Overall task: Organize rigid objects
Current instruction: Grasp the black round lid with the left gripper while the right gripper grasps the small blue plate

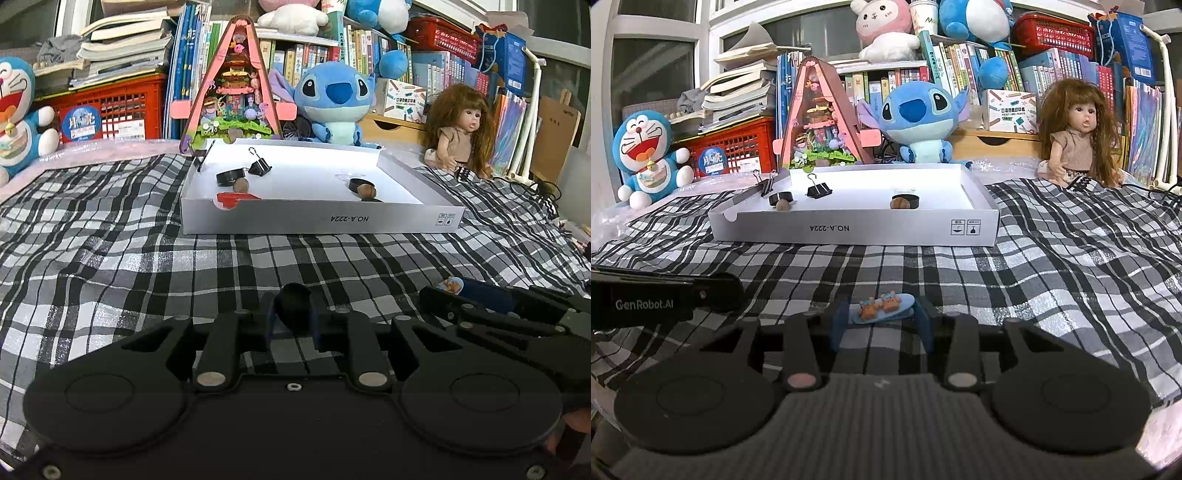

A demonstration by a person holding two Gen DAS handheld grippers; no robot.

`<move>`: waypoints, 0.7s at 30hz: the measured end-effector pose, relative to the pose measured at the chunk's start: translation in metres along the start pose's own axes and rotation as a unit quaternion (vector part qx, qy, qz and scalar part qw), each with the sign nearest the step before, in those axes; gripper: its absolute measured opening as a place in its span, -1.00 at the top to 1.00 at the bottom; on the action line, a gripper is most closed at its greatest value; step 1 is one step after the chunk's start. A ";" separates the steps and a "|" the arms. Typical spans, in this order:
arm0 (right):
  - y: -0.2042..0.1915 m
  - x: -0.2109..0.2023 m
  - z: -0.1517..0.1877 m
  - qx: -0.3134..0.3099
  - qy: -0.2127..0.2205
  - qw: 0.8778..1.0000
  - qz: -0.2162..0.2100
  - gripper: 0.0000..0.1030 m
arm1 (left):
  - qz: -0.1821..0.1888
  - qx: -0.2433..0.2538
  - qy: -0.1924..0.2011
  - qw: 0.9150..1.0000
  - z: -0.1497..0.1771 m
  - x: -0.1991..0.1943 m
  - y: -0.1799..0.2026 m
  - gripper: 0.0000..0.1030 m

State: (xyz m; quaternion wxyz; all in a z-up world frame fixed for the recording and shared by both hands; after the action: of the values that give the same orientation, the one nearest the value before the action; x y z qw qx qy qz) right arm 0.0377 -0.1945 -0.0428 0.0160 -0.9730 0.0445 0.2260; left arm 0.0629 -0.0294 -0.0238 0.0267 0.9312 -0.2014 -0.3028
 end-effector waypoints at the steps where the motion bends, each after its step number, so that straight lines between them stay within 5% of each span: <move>1: 0.000 0.000 0.000 -0.001 0.001 1.000 -0.001 -0.11 | -0.002 0.002 0.002 1.000 0.001 0.000 0.001 0.63; 5: 0.000 -0.002 0.001 -0.007 0.006 1.000 -0.002 -0.16 | -0.007 0.008 0.008 1.000 0.002 -0.001 0.003 0.58; 9: -0.001 -0.003 0.002 -0.019 0.012 1.000 0.001 -0.21 | -0.009 0.014 0.012 1.000 0.004 -0.001 0.007 0.29; 21: -0.004 -0.006 0.001 -0.071 0.027 0.997 0.008 -0.26 | -0.022 0.039 0.021 0.999 0.008 0.001 0.017 0.26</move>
State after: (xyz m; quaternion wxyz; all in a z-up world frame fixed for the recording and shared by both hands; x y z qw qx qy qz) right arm 0.0321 -0.1903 -0.0406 -0.0564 -0.9771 0.0366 0.2019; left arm 0.0528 -0.0450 -0.0281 -0.0122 0.9418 -0.1924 -0.2756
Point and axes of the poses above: each gripper's, at about its wrist camera, not at the fingertips, and x roughly the way its jaws point, y to its right, z to its underside, the point moved 4 cm from there along x, roughly the way its jaws point, and after that the axes turned 7 degrees about z, right-handed, at the moved point
